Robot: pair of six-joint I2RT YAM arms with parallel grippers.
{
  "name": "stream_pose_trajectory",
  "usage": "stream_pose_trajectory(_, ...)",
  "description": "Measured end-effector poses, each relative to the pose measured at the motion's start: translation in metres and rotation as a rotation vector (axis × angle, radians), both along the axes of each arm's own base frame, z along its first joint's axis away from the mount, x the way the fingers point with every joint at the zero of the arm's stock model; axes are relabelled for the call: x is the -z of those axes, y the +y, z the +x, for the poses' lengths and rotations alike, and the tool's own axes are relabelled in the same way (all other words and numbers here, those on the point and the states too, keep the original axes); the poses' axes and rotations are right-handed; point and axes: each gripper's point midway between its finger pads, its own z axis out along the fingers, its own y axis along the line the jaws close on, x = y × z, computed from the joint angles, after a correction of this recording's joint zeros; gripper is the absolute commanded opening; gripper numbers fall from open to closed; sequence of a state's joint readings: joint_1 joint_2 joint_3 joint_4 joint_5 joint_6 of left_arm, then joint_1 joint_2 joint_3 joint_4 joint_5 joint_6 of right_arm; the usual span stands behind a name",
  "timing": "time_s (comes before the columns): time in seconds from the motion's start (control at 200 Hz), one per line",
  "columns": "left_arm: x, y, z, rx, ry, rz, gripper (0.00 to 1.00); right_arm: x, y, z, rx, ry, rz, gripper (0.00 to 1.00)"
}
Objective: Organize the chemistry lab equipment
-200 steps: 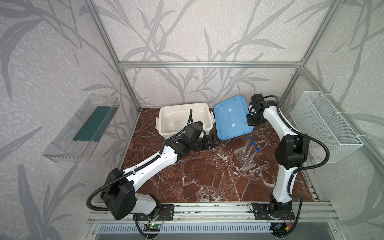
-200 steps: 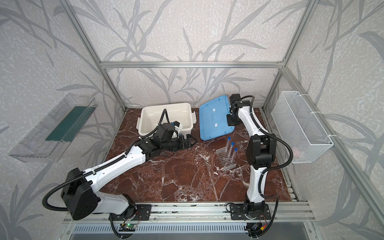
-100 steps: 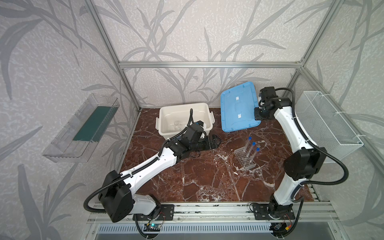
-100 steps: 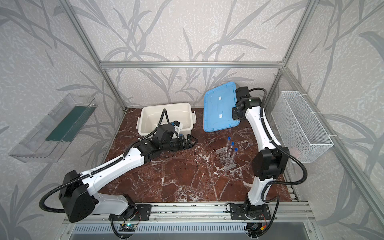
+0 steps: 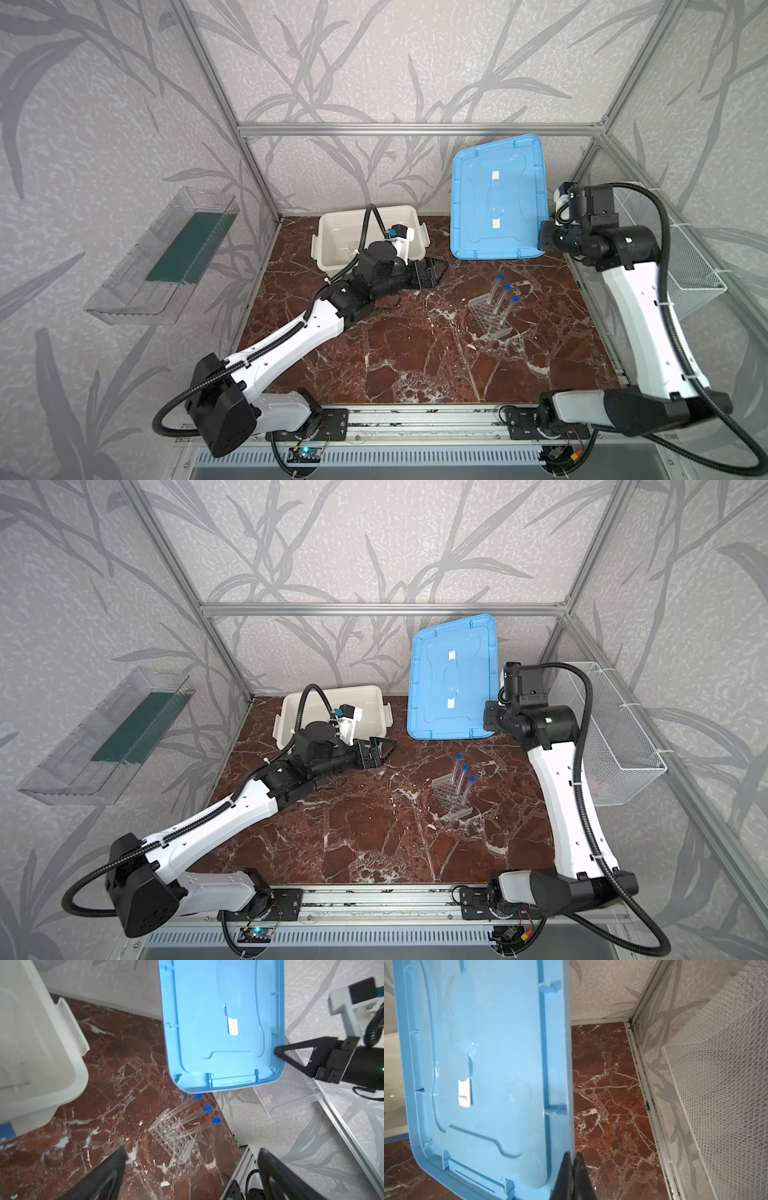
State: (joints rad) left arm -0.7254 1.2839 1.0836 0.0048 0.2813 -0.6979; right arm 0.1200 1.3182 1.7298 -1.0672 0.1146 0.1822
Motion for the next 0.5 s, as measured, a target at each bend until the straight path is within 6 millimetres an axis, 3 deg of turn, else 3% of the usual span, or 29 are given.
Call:
stream_pose_trajectory(0.155, -0.017, -0.004, 0.003, 0.011, -0.072, -0.036, 0.99, -0.002, 0.016, -0.033, -0.049, -0.028, 0.121, 0.00)
stream_pose_trajectory(0.29, -0.021, -0.009, 0.007, 0.016, -0.083, -0.040, 0.99, 0.001, 0.030, -0.047, -0.092, -0.036, 0.212, 0.00)
stream_pose_trajectory(0.37, -0.021, -0.011, 0.009, 0.019, -0.085, -0.047, 0.94, 0.007, 0.037, -0.050, -0.110, -0.027, 0.257, 0.00)
stream_pose_trajectory(0.5, -0.032, -0.012, 0.008, 0.022, -0.105, -0.089, 0.76, 0.022, 0.045, -0.048, -0.127, 0.004, 0.306, 0.00)
